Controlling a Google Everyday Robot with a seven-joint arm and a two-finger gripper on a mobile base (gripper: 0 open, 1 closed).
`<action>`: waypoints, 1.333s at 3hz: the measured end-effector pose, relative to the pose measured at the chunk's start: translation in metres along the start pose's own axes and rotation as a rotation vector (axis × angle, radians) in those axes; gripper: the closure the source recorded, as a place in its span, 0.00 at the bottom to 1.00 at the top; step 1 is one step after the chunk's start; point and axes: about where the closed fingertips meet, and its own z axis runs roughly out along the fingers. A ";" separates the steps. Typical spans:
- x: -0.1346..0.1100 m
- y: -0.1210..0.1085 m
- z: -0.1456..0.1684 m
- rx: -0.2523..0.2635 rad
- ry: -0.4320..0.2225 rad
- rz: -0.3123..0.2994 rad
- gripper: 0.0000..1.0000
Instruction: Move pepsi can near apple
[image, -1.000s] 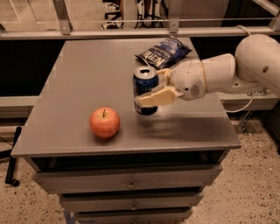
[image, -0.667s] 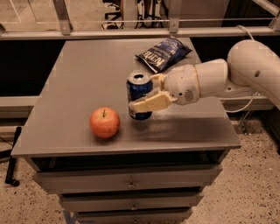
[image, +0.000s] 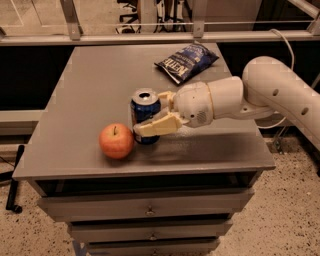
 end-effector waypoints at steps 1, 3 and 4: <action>0.009 0.004 0.014 -0.038 -0.009 -0.052 0.28; 0.020 0.004 0.016 -0.066 -0.004 -0.097 0.00; 0.017 -0.008 -0.014 -0.044 0.029 -0.122 0.00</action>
Offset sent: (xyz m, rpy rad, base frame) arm -0.0051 0.0132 -0.0266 0.0164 -0.0865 0.0906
